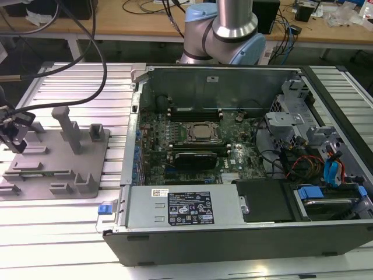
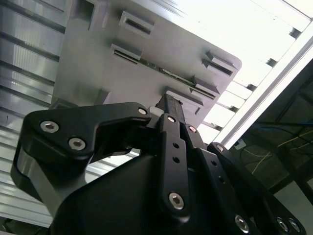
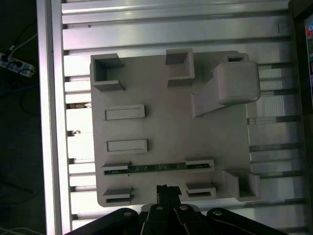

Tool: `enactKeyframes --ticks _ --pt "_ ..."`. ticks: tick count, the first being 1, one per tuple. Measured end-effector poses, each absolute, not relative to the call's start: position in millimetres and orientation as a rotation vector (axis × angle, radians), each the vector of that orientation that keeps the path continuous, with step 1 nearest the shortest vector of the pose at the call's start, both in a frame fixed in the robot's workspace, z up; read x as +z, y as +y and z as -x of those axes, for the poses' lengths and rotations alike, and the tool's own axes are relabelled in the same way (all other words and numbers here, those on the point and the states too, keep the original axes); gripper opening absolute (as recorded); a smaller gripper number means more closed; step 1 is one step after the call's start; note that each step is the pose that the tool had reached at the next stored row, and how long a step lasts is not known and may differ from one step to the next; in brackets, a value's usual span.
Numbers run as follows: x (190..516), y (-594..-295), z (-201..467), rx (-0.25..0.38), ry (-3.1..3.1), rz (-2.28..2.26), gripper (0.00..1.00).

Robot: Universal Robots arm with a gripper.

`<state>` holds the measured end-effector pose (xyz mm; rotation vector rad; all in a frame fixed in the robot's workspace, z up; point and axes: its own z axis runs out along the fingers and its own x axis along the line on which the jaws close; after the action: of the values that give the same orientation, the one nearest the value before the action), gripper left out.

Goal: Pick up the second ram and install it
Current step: 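Pick up the second ram and move it above second insertion slot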

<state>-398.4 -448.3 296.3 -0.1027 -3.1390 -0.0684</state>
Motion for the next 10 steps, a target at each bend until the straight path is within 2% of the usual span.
enactKeyframes --ticks 10 --pt "296.1 -448.3 398.4 -0.068 -3.139 0.102 0.08"
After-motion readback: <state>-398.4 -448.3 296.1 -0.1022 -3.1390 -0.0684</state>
